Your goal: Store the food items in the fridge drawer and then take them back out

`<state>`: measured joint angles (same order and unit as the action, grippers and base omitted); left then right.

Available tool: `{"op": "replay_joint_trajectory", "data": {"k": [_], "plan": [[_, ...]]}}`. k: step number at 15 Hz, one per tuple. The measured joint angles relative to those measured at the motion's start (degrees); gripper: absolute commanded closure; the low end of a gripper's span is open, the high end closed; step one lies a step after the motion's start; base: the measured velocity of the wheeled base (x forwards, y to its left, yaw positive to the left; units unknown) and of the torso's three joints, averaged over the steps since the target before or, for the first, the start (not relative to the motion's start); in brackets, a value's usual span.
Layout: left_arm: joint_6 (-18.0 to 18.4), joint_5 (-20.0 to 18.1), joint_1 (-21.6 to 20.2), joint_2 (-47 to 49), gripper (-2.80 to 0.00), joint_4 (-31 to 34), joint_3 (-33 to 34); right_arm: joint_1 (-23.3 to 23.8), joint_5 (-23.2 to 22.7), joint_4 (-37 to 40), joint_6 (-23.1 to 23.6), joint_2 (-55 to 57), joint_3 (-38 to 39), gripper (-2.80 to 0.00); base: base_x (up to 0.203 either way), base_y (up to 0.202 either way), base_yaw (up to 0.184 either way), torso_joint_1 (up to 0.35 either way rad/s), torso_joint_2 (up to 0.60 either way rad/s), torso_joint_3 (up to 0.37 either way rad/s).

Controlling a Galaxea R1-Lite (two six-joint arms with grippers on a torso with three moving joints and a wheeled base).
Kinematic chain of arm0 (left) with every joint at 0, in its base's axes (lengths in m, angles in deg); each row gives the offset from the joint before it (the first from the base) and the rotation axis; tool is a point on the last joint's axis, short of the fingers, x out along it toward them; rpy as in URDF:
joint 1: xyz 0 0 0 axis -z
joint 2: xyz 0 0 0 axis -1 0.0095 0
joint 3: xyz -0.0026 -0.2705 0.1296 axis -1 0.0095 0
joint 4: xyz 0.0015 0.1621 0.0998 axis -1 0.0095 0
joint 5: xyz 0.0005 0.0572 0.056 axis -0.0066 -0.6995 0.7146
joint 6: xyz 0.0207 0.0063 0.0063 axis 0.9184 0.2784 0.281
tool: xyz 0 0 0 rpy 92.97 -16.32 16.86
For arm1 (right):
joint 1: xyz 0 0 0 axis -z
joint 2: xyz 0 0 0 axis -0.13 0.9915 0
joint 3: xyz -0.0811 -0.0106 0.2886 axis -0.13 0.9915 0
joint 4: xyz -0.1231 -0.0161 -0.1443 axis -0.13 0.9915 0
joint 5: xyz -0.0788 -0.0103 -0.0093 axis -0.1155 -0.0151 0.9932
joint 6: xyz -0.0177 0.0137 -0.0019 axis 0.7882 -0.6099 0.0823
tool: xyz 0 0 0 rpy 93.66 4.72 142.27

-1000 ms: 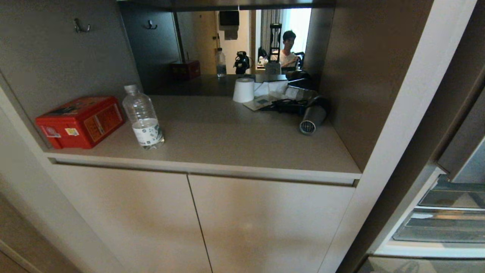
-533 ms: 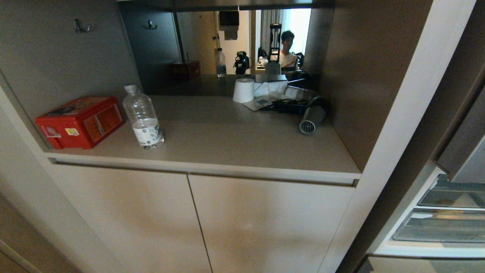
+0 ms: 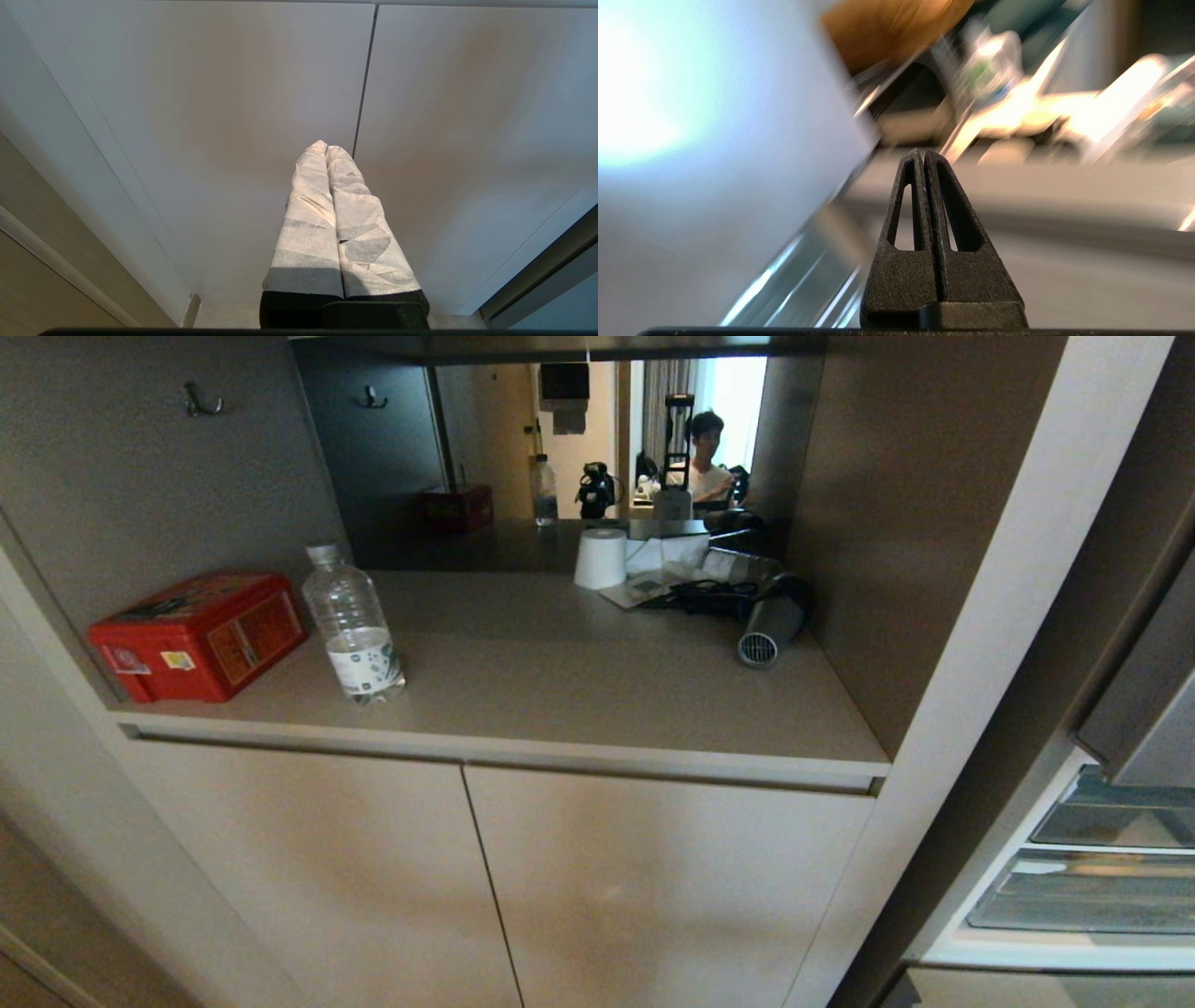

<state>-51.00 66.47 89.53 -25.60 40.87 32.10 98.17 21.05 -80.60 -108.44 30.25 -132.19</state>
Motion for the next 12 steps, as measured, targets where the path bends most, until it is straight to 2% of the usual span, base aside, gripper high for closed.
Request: {"op": "replay_joint_trajectory", "data": {"k": [3,5,10,12], "plan": [[0.03,0.00,0.00,0.00,0.00,0.00,0.00,1.95,7.37,0.94,0.71,3.33,-7.99,0.00,0.000,0.000,0.000,0.000,0.00,0.000],[0.03,0.00,0.00,0.00,0.00,0.00,0.00,3.68,10.13,6.11,2.16,5.03,-12.08,0.00,0.000,0.000,0.000,0.000,0.00,0.000],[0.01,-0.02,0.02,0.00,0.00,0.00,0.00,7.39,12.24,25.01,3.80,8.16,-21.78,0.00,0.000,0.000,0.000,0.000,0.00,0.000],[0.01,0.00,0.02,0.00,0.00,0.00,0.00,8.32,12.21,29.65,5.04,9.90,-24.50,0.00,0.000,0.000,0.000,0.000,0.00,0.000]]}}
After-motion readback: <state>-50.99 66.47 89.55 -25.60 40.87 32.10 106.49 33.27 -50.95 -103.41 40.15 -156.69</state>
